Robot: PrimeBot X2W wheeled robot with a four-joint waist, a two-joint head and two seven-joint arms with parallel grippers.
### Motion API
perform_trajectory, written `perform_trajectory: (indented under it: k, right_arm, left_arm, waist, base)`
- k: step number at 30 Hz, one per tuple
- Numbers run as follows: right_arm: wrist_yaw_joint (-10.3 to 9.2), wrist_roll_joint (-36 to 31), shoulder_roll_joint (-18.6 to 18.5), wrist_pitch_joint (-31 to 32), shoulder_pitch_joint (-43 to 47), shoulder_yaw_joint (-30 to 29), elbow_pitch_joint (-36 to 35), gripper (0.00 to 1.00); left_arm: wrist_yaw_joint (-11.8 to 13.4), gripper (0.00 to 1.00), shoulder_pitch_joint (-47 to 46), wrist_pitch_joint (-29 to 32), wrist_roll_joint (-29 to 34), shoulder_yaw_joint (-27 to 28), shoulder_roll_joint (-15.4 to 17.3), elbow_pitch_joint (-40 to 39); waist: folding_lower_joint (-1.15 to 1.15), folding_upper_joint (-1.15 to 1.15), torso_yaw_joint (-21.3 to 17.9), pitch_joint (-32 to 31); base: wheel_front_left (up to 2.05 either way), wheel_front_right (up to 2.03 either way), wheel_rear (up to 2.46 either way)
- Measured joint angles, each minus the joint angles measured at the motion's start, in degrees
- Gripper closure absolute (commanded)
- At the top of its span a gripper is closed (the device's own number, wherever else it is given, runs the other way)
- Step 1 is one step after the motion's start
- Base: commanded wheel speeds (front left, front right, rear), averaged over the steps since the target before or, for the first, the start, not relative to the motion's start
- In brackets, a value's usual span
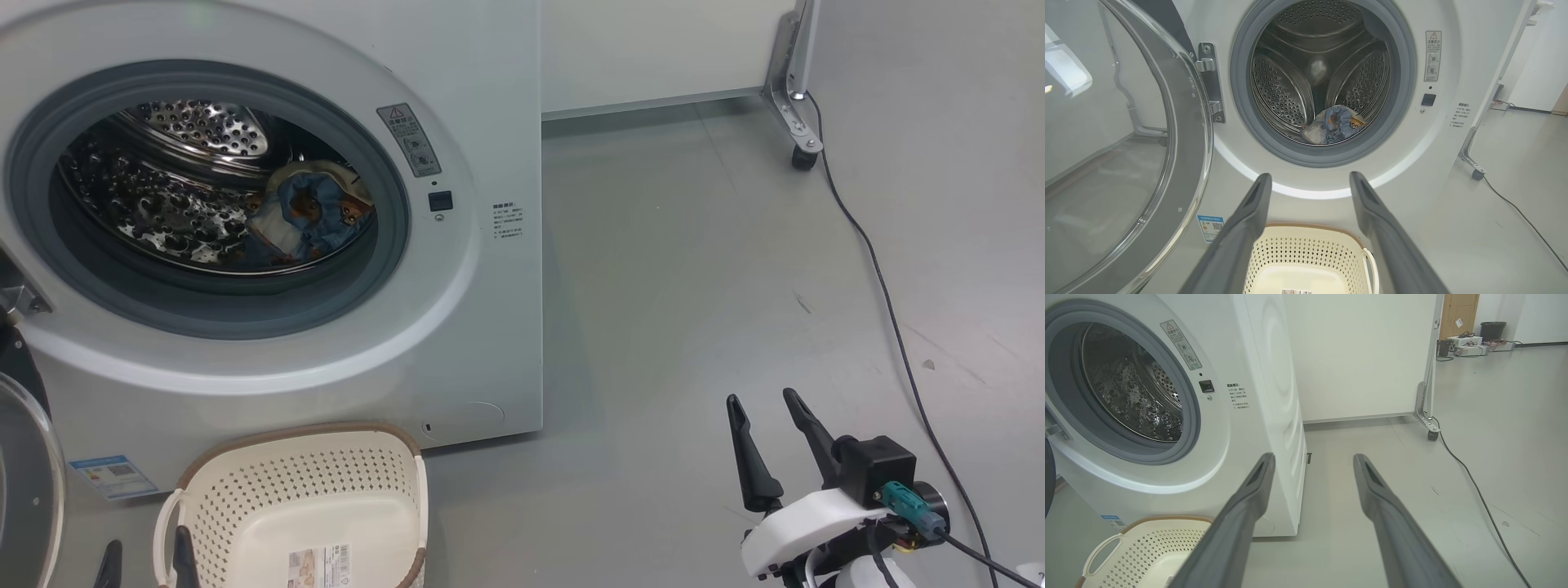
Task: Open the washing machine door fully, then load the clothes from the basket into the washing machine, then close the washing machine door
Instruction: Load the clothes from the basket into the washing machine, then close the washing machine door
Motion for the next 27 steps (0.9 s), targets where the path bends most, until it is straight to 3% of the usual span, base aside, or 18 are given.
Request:
perform_trajectory:
  k: [13,27]
  right_arm:
    - [0.05,0.0,0.12,0.0,0.26,-0.33,0.16,0.0]
    - [0.07,0.0,0.22,0.0,0.96,-0.97,0.26,0.0]
  left_arm:
    - [-0.18,0.0,-0.02,0.0,1.0,0.0,-0.38,0.07]
    - [-0.58,0.0,-0.07,0.0,1.38,0.0,-0.57,0.25]
  waist:
    - [0.0,0.0,0.07,0.03]
    - [0.0,0.0,0.32,-0.22]
  base:
    - [-0.34,0.34,0.0]
    - [-0.86,0.86,0.0]
